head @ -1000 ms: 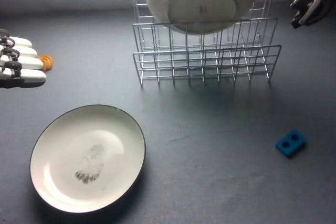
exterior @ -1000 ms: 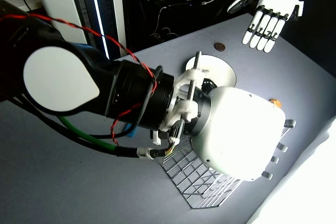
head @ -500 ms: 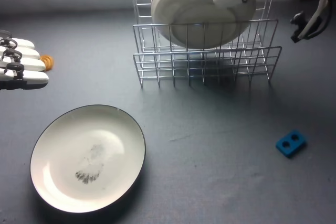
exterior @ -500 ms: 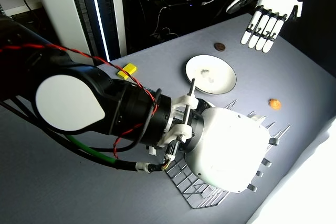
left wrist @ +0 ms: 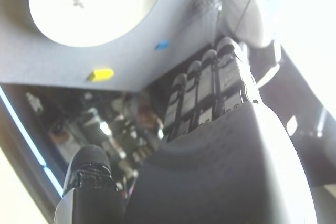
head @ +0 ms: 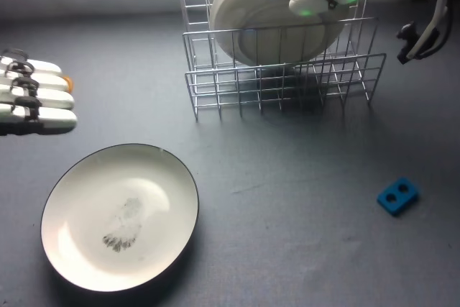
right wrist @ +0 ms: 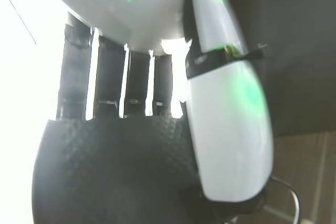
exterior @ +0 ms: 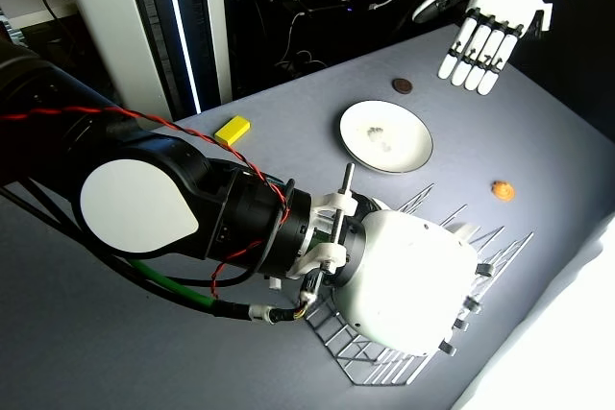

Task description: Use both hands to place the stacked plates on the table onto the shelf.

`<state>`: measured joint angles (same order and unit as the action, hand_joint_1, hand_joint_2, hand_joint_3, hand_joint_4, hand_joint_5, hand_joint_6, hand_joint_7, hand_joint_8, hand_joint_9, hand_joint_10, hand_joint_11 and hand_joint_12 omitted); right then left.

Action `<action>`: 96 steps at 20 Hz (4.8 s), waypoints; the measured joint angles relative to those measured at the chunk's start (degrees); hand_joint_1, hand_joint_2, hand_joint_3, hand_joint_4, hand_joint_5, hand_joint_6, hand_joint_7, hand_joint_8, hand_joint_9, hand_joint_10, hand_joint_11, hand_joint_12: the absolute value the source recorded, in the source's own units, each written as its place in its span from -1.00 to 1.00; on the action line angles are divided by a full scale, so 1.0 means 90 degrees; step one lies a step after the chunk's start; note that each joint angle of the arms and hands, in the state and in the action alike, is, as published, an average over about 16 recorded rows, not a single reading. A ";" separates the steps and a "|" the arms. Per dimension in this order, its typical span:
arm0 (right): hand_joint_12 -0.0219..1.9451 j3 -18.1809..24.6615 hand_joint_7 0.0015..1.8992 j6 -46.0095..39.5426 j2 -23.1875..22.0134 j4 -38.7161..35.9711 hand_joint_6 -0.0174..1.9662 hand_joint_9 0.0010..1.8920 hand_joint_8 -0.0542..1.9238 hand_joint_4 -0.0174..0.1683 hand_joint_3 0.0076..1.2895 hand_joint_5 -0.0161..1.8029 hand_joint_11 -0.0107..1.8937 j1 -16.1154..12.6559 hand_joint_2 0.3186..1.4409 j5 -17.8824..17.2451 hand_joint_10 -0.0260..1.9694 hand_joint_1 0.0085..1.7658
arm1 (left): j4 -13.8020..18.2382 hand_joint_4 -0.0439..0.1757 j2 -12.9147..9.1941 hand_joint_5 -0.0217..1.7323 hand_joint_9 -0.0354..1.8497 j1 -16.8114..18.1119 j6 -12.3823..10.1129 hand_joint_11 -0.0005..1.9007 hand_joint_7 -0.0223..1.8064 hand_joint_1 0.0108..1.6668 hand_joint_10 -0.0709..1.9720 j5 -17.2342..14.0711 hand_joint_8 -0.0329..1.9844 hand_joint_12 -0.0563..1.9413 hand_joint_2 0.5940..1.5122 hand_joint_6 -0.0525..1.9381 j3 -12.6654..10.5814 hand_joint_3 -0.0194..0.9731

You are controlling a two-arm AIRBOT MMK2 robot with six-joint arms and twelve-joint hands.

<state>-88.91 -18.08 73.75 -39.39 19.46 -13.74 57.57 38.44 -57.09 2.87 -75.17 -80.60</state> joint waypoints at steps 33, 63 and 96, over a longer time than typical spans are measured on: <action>-0.14 0.3580 -0.47 0.7213 -0.1524 0.1401 -0.98 -0.48 -0.95 -0.77 -0.99 -0.47 -0.79 -0.0563 0.24 -0.1341 -0.95 0.14 | 0.1220 -0.61 0.0335 -0.95 -0.95 -0.0503 0.0373 -0.98 -0.95 -1.00 -0.95 -0.0082 -0.97 -0.94 0.09 -0.94 -0.0284 -0.92; -0.97 0.5239 -0.99 0.7987 -0.2432 0.1878 -0.98 -0.98 -0.95 -0.77 -0.99 -0.96 -0.97 0.0451 -0.02 -0.1778 -0.95 0.15 | 0.0266 -0.63 0.1086 -0.95 -0.95 -0.1479 0.0389 -0.98 -0.96 -0.99 -0.95 0.1325 -0.96 -0.94 0.06 -0.94 -0.0355 -0.92; -0.97 0.5305 -0.99 0.8209 -0.2355 0.1877 -0.98 -0.98 -0.95 -0.77 -0.99 -0.97 -0.97 0.0627 -0.01 -0.1727 -0.95 0.05 | -0.0331 -0.63 0.1163 -0.95 -0.99 -0.2347 0.0471 -0.98 -0.95 -0.99 -0.98 0.1660 -0.97 -0.91 0.08 -0.93 0.0228 -0.92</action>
<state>-41.17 55.80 52.56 -22.50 25.10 -29.28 54.59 48.91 -78.22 7.11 -60.22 -78.54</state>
